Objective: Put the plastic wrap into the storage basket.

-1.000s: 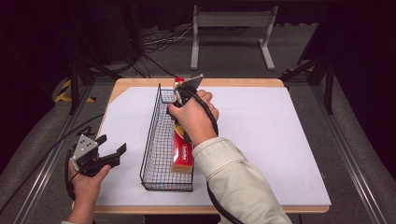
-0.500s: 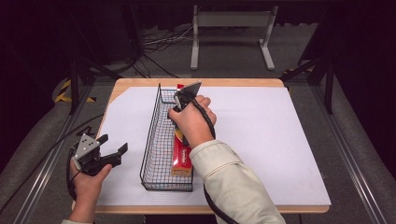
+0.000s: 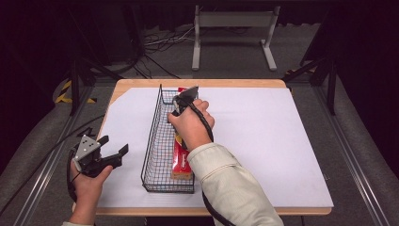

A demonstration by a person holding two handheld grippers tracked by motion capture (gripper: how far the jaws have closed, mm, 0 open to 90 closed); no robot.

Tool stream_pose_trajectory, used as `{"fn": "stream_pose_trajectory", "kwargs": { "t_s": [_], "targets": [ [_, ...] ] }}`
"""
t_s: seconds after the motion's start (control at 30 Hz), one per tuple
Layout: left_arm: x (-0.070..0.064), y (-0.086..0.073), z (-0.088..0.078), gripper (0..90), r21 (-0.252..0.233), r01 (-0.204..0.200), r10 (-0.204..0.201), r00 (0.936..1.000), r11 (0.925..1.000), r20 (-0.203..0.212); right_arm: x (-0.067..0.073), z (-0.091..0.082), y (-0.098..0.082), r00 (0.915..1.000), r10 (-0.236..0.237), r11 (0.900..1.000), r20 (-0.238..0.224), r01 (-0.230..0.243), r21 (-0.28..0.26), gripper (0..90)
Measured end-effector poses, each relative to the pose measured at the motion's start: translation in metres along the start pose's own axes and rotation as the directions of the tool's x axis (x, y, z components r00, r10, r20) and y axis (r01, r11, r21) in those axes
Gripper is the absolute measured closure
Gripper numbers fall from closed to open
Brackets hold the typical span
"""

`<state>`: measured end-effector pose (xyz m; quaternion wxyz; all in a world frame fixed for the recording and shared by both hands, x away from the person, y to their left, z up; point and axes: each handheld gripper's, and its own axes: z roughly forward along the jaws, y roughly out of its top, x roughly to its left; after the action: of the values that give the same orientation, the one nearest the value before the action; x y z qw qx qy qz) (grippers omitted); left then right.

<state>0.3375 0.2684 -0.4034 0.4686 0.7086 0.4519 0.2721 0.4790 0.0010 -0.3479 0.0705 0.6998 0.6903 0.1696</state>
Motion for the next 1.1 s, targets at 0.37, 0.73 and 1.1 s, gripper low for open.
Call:
{"fn": "stream_pose_trajectory", "kwargs": {
  "t_s": [0.37,0.73,1.1],
  "targets": [
    [0.0,0.0,0.0,19.1,0.001,0.004,-0.004,1.0,1.0,-0.002,0.0,0.014,-0.004,0.9994,-0.004,1.0,0.033,0.004,0.015,40.0],
    [0.001,0.0,0.0,19.1,0.003,0.004,-0.004,1.0,1.0,-0.003,0.003,0.024,-0.007,0.9976,-0.012,1.0,0.069,0.01,0.025,39.9],
    [0.0,0.0,0.001,19.0,0.004,0.006,-0.006,1.0,1.0,-0.004,0.009,0.031,-0.011,0.9969,-0.007,0.999,0.079,0.004,0.036,39.7]
  ]
}}
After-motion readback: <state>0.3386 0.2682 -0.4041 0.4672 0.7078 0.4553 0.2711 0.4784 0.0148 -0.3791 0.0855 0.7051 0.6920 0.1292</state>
